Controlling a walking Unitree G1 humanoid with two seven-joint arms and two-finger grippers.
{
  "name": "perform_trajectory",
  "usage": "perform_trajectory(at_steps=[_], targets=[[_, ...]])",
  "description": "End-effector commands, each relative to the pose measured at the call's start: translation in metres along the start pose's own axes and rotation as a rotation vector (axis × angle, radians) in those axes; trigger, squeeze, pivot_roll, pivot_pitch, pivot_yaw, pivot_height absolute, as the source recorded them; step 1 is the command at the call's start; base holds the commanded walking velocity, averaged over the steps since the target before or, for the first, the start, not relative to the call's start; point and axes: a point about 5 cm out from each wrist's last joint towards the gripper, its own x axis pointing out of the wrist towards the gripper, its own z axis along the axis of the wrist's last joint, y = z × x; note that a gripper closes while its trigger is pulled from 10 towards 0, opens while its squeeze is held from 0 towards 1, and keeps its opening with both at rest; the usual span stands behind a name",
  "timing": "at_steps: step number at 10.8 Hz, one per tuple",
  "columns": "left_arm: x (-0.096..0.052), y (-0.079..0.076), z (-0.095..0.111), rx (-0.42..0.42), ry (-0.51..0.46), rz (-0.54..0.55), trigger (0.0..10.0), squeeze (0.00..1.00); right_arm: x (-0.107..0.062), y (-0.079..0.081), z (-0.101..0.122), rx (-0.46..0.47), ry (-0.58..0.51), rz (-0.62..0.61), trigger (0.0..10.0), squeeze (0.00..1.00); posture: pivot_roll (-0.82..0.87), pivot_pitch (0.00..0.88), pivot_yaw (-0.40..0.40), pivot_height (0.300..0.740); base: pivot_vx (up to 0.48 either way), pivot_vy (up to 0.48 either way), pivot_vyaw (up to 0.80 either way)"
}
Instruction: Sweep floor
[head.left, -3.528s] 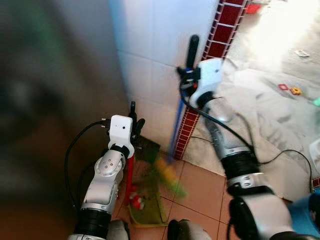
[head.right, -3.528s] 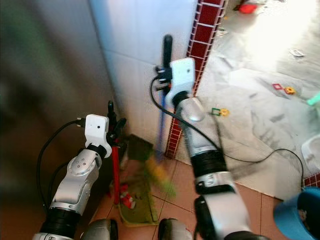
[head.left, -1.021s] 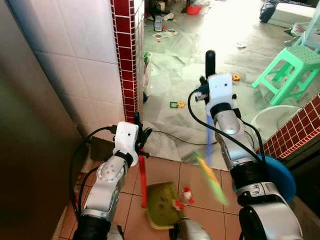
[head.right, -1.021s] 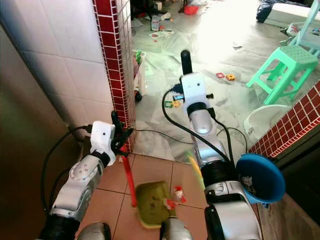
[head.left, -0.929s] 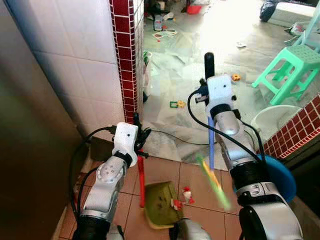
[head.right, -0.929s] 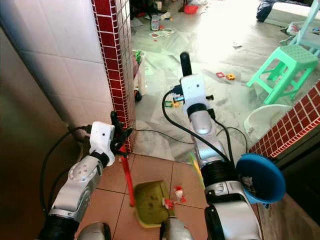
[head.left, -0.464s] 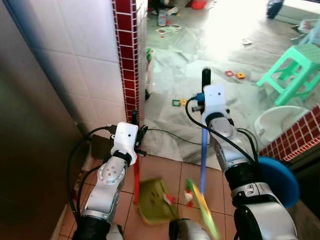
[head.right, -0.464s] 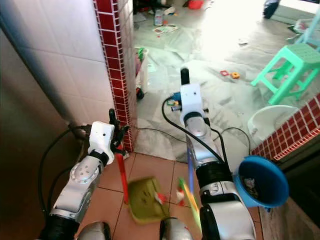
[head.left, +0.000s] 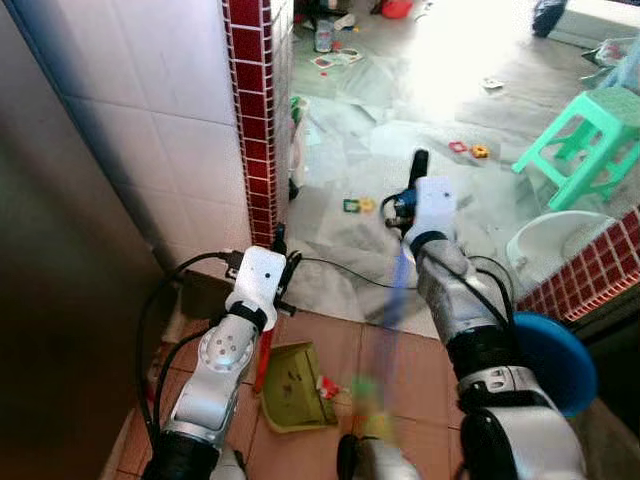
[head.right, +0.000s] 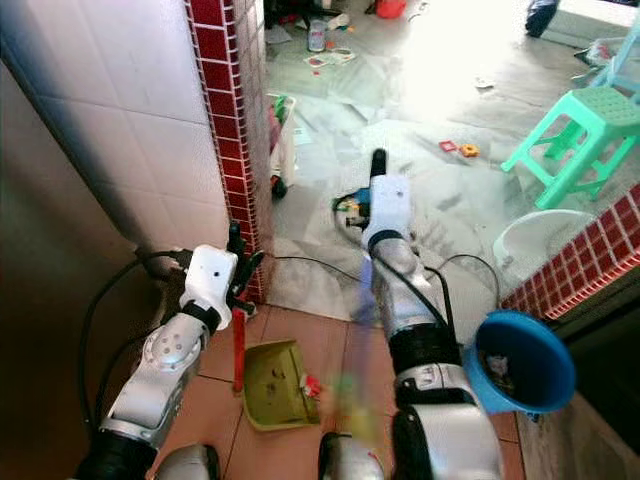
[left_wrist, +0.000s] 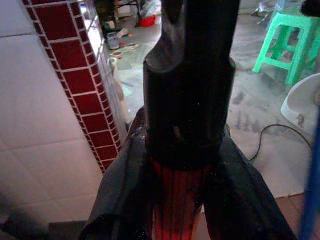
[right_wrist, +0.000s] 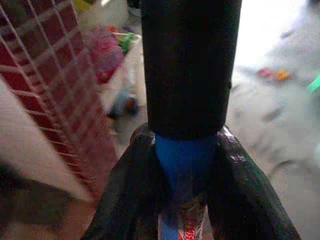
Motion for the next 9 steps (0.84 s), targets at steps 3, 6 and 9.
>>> perform_trajectory(at_steps=[3,6,9], targets=[[-0.001,-0.003,-0.004,0.019,0.010,-0.004,10.0,0.00,0.000,0.028,0.043,0.309,-0.112,0.170,10.0,0.00,-0.03,0.116,-0.056,0.740,0.000,0.000,0.00],[0.000,-0.001,-0.005,0.022,0.012,0.005,10.0,0.00,-0.006,0.031,0.066,0.124,-0.256,0.251,10.0,0.00,-0.03,0.111,-0.050,0.740,0.000,0.000,0.00],[-0.002,-0.006,-0.002,-0.019,0.002,-0.111,10.0,0.00,-0.006,0.015,0.082,-0.042,-0.355,0.200,10.0,0.00,-0.02,0.099,-0.047,0.740,0.000,0.000,0.00]])
